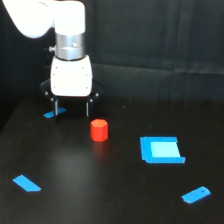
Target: Pick up the red object from the table
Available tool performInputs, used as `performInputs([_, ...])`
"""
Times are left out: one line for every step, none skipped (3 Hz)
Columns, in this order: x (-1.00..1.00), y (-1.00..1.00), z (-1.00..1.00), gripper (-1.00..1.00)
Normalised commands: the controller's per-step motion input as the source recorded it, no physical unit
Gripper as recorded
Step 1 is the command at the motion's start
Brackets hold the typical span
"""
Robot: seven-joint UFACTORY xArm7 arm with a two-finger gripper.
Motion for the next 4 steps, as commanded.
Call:
performInputs([0.96, -0.51, 0.36, 1.00])
performInputs([0.85, -0.75, 0.29, 1.00])
performInputs([0.40, -0.85, 0.08, 0.94])
performInputs([-0.11, -0.61, 0.13, 1.00])
